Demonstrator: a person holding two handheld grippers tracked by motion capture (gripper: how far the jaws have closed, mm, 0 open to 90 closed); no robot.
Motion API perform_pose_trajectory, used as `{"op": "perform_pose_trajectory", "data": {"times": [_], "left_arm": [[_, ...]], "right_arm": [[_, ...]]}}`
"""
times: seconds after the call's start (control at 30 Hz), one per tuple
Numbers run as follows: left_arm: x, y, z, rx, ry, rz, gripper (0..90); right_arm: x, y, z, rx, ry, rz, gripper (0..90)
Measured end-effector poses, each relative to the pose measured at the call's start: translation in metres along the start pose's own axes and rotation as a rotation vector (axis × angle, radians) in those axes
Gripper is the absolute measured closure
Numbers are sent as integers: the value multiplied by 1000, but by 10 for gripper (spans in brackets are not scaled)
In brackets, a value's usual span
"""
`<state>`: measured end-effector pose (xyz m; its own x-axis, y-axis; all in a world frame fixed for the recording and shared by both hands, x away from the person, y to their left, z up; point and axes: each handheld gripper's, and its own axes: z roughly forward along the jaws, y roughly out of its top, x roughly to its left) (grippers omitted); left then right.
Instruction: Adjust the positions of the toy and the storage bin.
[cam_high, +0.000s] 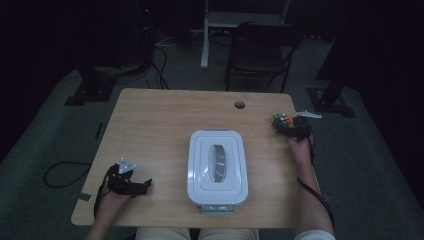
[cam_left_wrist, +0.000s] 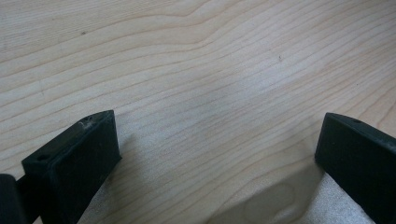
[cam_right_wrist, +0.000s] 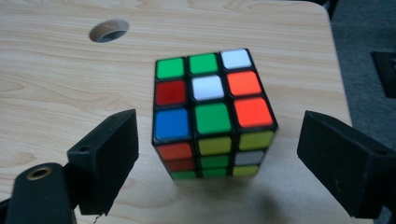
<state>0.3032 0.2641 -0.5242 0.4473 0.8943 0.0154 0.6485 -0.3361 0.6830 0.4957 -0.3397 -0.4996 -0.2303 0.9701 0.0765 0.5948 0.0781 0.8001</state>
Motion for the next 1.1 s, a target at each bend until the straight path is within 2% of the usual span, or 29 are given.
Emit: {"op": "perform_pose_trajectory", "data": {"times": [0.03,0.23,0.37,0.4,0.53,0.57,0.77,0.93,1.1], "left_arm": [[0,0,0,0,0,0,5],[-1,0,0,2,3,-1,5],[-2,-1,-1,2,0,0,5],[-2,-1,-1,2,0,0,5],[-3,-1,-1,1,2,-4,5],[-3,-1,-1,1,5,-7,5],[-5,-1,-1,4,20,-21,6],[-6,-1,-1,2,26,-28,5],[-6,-1,-1,1,23,-23,5]], "right_arm": [[2,3,5,15,7,-13,130],[4,0,18,71,18,4,174],[4,-5,20,66,15,15,260],[3,-6,19,62,18,20,308],[4,-7,17,61,20,-4,332],[5,-7,15,59,12,-10,336],[6,-8,7,50,33,7,337],[14,-8,-12,10,32,3,338],[26,-9,-33,14,17,-29,338]]}}
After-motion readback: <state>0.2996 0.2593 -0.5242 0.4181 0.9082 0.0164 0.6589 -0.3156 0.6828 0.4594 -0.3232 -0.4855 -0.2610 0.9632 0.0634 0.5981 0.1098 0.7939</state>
